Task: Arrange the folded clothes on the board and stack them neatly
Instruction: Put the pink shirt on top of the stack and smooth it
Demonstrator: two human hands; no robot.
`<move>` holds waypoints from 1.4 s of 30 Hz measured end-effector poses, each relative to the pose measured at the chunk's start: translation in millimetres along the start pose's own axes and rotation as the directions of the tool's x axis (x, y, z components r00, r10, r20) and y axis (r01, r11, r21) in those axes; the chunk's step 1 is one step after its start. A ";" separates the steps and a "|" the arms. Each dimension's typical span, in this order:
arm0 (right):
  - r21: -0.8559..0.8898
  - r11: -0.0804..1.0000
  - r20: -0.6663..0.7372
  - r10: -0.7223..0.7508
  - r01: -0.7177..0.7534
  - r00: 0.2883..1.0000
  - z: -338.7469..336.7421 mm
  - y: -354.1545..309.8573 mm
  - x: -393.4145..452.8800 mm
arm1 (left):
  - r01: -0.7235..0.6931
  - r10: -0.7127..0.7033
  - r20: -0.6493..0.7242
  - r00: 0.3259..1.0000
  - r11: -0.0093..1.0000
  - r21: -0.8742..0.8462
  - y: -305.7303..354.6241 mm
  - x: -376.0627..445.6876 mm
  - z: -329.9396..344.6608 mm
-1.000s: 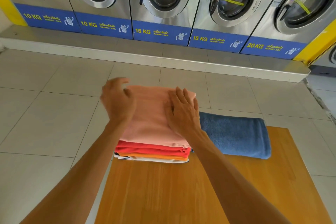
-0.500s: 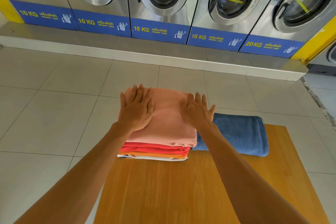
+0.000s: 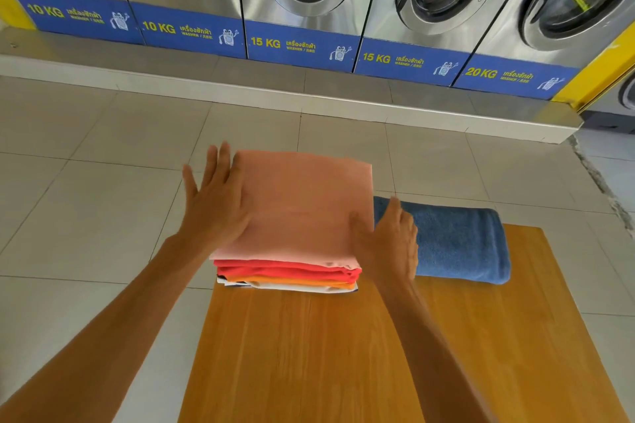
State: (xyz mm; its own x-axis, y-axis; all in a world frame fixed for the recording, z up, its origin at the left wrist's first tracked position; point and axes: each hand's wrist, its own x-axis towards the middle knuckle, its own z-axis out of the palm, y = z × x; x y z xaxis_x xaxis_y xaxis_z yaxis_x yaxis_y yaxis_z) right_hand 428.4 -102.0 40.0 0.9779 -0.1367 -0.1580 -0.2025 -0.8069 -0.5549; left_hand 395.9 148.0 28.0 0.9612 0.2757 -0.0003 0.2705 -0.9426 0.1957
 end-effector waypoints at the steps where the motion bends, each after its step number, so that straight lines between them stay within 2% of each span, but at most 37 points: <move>1: 0.044 0.998 -0.020 0.039 -0.038 0.999 -2.1 2.0 -4.9 | -0.049 0.047 -0.061 0.997 0.998 -0.040 13.8 -0.5 -4.6; 3: 0.131 0.987 0.002 0.095 -0.095 0.995 -2.5 4.8 -12.7 | -0.162 0.147 -0.142 0.979 0.982 -0.100 45.3 -0.2 -10.6; 6: 0.274 0.946 0.150 0.136 -0.174 0.979 -1.0 11.8 -18.5 | -0.293 0.272 -0.154 0.950 0.946 -0.141 89.8 4.3 -10.5; 9: 0.487 0.837 0.285 0.120 -0.251 0.951 -3.1 20.3 -17.8 | -0.349 0.347 -0.040 0.937 0.933 -0.083 119.6 6.4 6.5; 11: 0.589 0.760 0.315 0.097 -0.275 0.944 -4.6 24.9 -18.9 | -0.354 0.354 0.064 0.933 0.935 -0.007 125.7 6.2 21.5; 13: 0.661 0.678 0.351 0.100 -0.322 0.931 -5.3 30.2 -20.3 | -0.343 0.339 0.085 0.937 0.939 0.032 125.9 4.1 32.5; 16: 0.727 0.565 0.429 0.070 -0.390 0.901 -6.2 38.5 -22.3 | -0.342 0.342 0.031 0.939 0.940 0.001 122.6 -1.3 34.8; 19: 0.766 0.494 0.455 0.035 -0.412 0.890 -5.6 43.0 -24.6 | -0.307 0.308 0.037 0.951 0.951 -0.025 112.7 -7.7 32.4; 21: 0.730 0.496 0.530 0.021 -0.469 0.848 -11.1 45.7 -22.5 | -0.297 0.296 0.062 0.953 0.955 -0.003 100.8 -15.3 31.3; 23: 0.631 0.594 0.616 0.008 -0.500 0.788 -24.2 47.9 -14.3 | -0.289 0.290 0.092 0.953 0.957 -0.024 87.9 -22.6 30.2; 24: 0.570 0.674 0.621 0.023 -0.471 0.784 -31.3 46.8 -9.2 | -0.280 0.283 0.101 0.954 0.959 -0.045 83.0 -25.5 29.8; 25: 0.503 0.765 0.579 0.047 -0.402 0.814 -37.2 43.7 -4.4 | -0.270 0.276 0.105 0.955 0.961 -0.064 80.4 -28.6 29.6; 27: 0.355 0.920 0.364 0.028 -0.166 0.931 -40.3 30.5 3.6 | -0.257 0.264 0.106 0.959 0.963 -0.080 81.0 -33.0 28.9; 28: 0.300 0.953 0.229 -0.038 -0.033 0.973 -38.4 19.6 6.6 | -0.257 0.264 0.108 0.958 0.964 -0.073 82.8 -34.3 28.4; 29: 0.280 0.954 0.115 -0.145 0.108 0.983 -35.3 6.0 9.4 | -0.264 0.271 0.113 0.956 0.962 -0.069 84.5 -35.1 28.2; 31: 0.247 0.890 0.007 -0.398 0.384 0.917 -23.7 -22.9 20.7 | -0.281 0.294 0.132 0.947 0.953 -0.111 84.3 -34.5 26.9; 33: 0.112 0.832 0.054 -0.552 0.544 0.832 -6.9 -45.4 32.0 | -0.282 0.308 0.101 0.946 0.936 -0.213 77.2 -28.3 24.2; 35: -0.035 0.823 0.159 -0.556 0.567 0.816 11.2 -53.3 39.0 | -0.234 0.240 -0.016 0.971 0.928 -0.288 66.0 -17.2 19.9; 37: -0.139 0.829 0.247 -0.501 0.542 0.829 29.4 -47.5 40.1 | -0.166 0.143 -0.106 0.984 0.951 -0.261 55.3 -4.7 19.0; 42: -0.233 0.827 0.222 -0.467 0.512 0.856 53.4 -26.7 41.3 | -0.079 0.075 -0.029 0.997 0.975 -0.206 43.7 -3.5 42.0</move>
State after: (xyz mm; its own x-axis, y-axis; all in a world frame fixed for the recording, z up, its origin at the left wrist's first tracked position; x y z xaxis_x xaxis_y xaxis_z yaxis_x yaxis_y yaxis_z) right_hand 471.5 -55.5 4.6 0.9201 0.3874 -0.0575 0.3450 -0.8713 -0.3491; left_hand 406.6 98.0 -4.7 0.9768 0.2097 0.0423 0.1767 -0.9023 0.3933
